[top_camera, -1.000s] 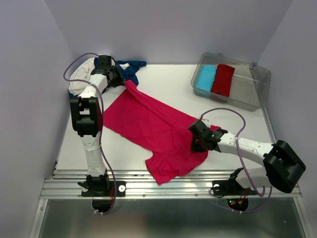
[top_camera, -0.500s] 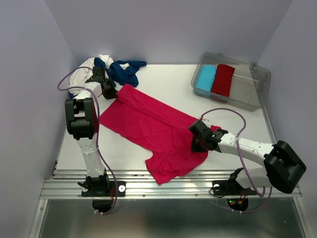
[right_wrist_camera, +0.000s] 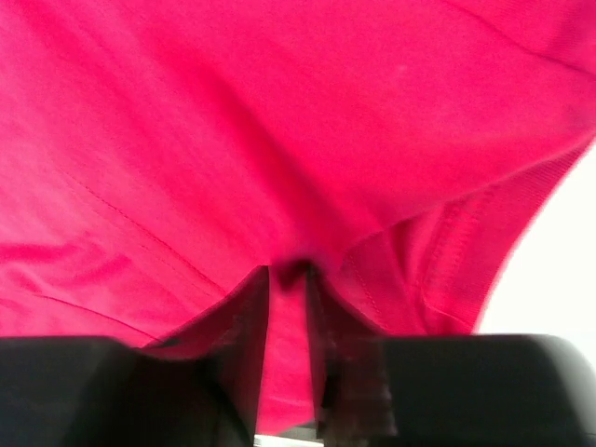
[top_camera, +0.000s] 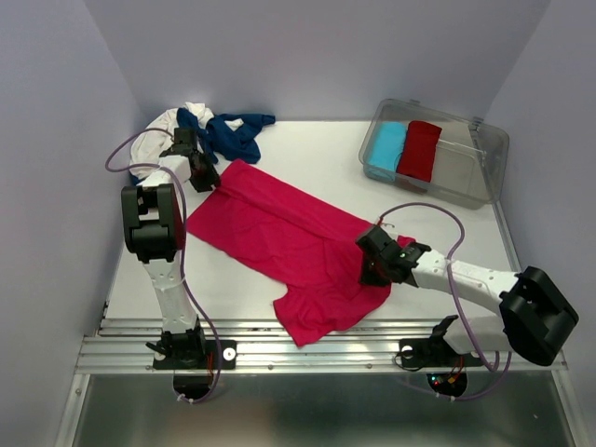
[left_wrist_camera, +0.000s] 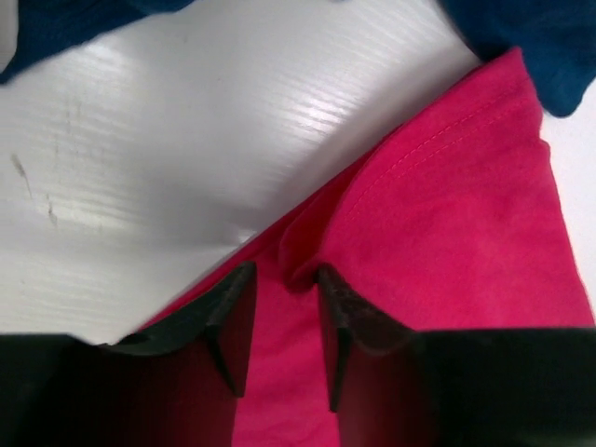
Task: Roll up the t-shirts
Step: Fold the T-shirt at the center of the board.
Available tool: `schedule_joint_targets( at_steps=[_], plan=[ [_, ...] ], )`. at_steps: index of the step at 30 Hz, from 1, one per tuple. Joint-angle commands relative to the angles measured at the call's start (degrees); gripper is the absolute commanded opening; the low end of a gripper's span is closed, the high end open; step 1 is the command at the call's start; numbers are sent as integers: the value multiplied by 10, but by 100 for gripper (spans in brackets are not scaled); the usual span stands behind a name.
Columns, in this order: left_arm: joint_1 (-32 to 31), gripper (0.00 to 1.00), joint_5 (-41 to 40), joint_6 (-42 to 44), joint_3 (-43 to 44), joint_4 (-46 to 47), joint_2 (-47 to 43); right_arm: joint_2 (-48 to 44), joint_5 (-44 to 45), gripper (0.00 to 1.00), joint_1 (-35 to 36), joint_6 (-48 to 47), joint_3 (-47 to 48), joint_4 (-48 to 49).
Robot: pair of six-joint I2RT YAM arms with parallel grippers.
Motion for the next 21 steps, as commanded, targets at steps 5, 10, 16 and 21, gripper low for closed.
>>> schedule_joint_targets(
  at_steps=[5,10,16,21],
  plan=[
    [4,66,-53,10,12,-21,-95,-57,96,60,4,-13,39,-88],
    [-31,64,-53,17,50,-29,-91,-57,121,60,-47,-31,62,-103],
    [-92,59,-26,12,104,-20,-26,-34,74,52,-171,-80,83,-19],
    [-102,57,6,2,134,-7,39,50,17,45,-242,-101,94,48]
  ],
)
